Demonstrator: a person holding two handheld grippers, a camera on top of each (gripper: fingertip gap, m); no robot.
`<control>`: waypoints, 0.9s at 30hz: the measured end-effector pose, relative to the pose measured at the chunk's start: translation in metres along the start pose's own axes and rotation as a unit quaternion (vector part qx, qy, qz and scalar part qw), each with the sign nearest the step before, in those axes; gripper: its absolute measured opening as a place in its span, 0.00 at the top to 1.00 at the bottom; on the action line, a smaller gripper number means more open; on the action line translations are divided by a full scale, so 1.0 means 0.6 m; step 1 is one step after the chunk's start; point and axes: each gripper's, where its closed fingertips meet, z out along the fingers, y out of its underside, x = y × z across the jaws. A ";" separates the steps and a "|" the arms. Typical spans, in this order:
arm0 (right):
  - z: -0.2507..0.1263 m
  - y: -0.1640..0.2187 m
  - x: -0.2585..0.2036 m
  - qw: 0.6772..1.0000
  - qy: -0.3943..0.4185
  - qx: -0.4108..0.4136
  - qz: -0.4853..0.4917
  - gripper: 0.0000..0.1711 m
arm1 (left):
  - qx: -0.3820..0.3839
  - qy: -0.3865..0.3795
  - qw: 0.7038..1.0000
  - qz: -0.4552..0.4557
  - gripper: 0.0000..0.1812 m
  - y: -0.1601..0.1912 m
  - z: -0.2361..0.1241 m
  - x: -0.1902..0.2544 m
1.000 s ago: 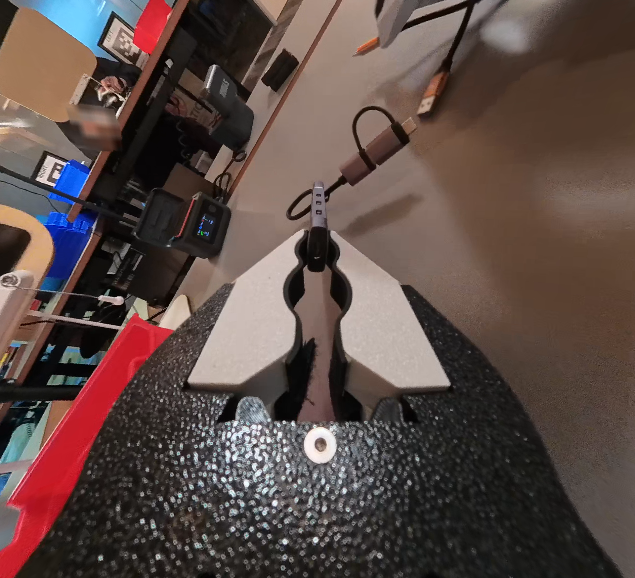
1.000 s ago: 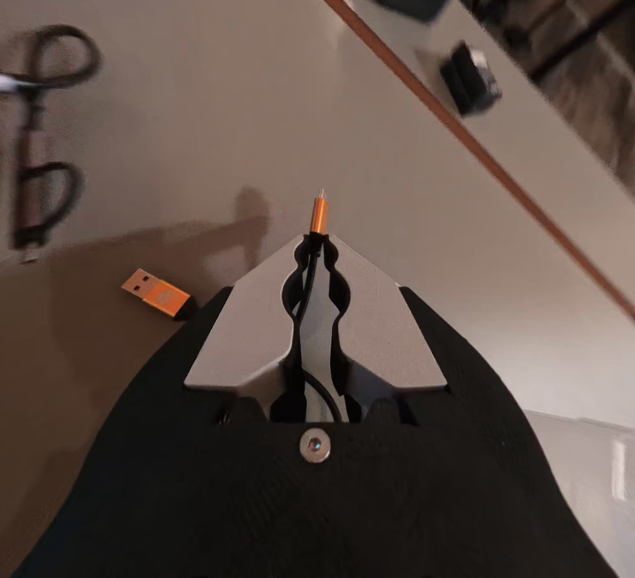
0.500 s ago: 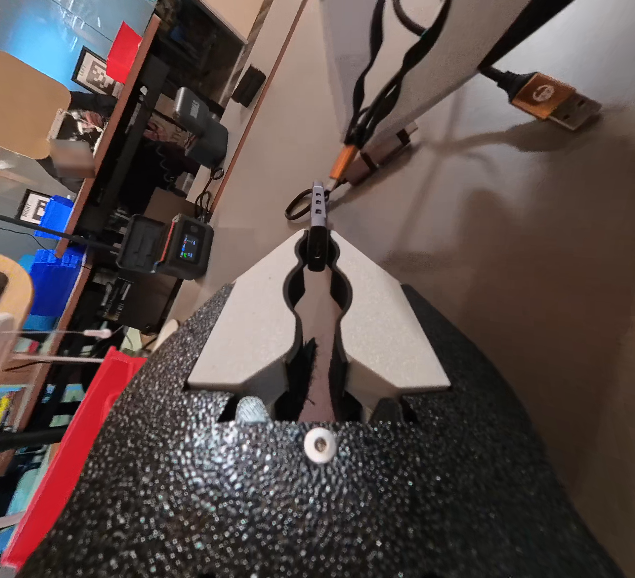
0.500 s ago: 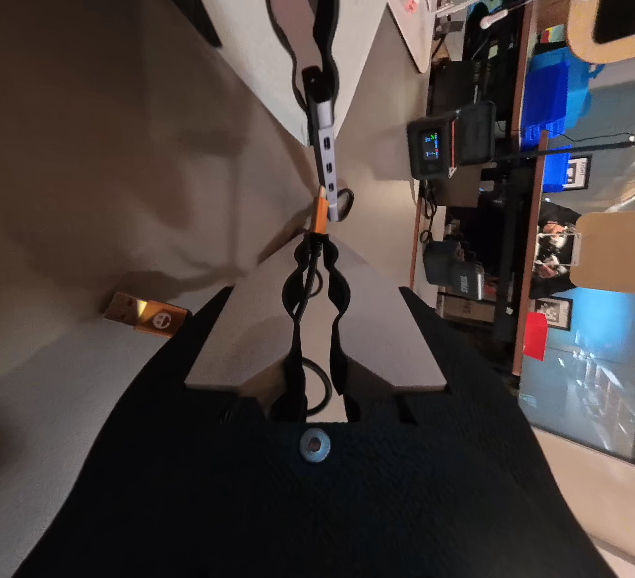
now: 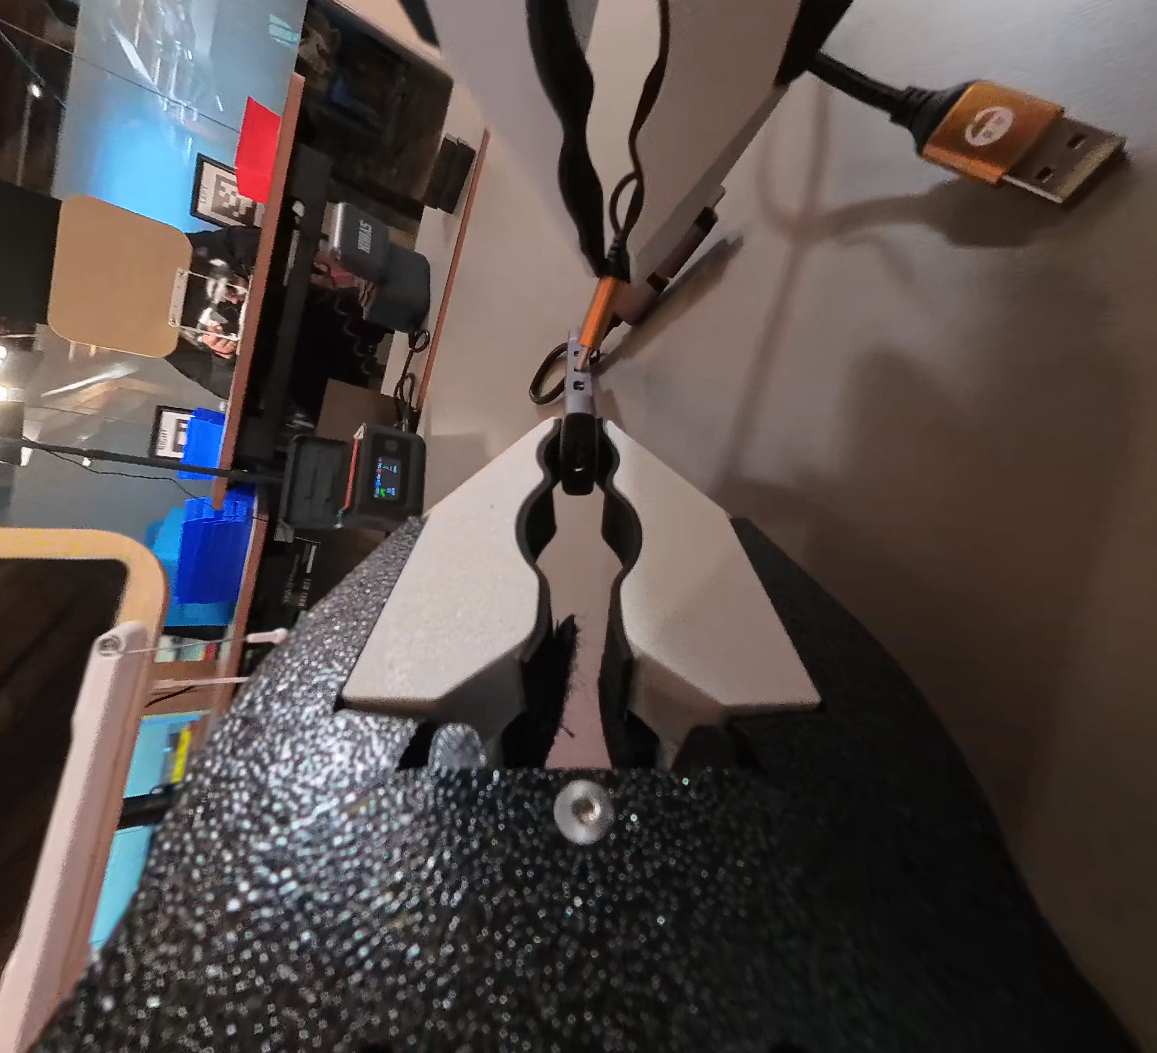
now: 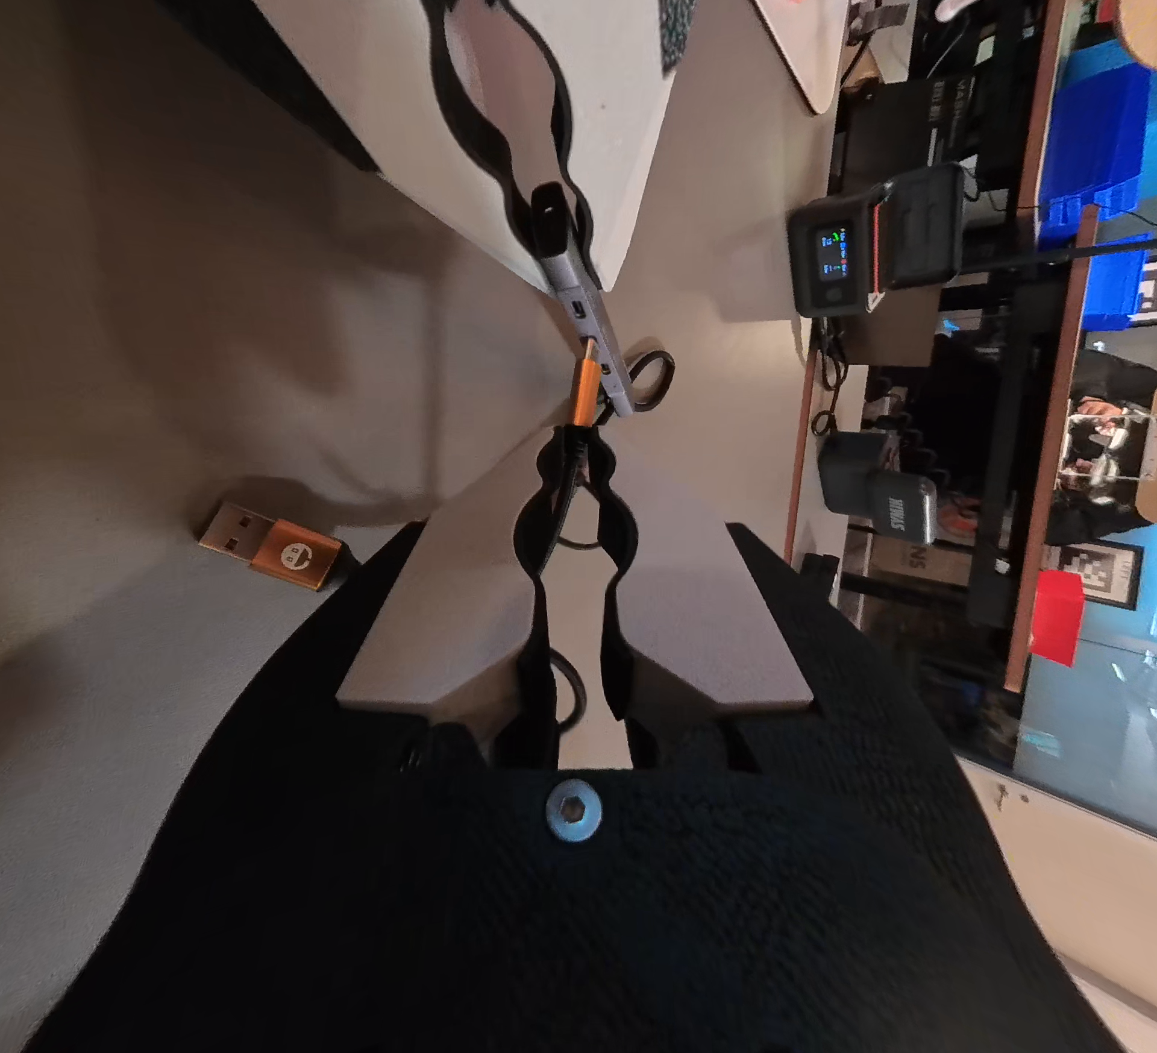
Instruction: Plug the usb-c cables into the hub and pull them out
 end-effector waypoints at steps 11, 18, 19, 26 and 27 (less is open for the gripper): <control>-0.014 -0.003 -0.008 0.999 -0.012 0.030 0.022 0.97 | -0.022 -0.017 0.997 0.069 0.96 -0.009 -0.004 0.007; -0.014 -0.007 -0.004 0.997 -0.010 0.068 0.048 0.97 | -0.007 -0.006 0.999 0.045 0.96 -0.008 -0.005 0.005; -0.016 -0.010 -0.003 0.996 -0.010 0.074 0.054 0.97 | -0.007 -0.006 0.999 0.042 0.96 -0.007 -0.005 0.005; -0.016 -0.014 0.003 0.992 -0.008 0.095 0.085 0.97 | -0.005 0.002 1.000 0.013 0.97 -0.006 -0.005 0.002; -0.017 -0.014 0.003 0.993 -0.006 0.089 0.081 0.97 | -0.006 0.001 1.000 0.014 0.96 -0.006 -0.005 0.003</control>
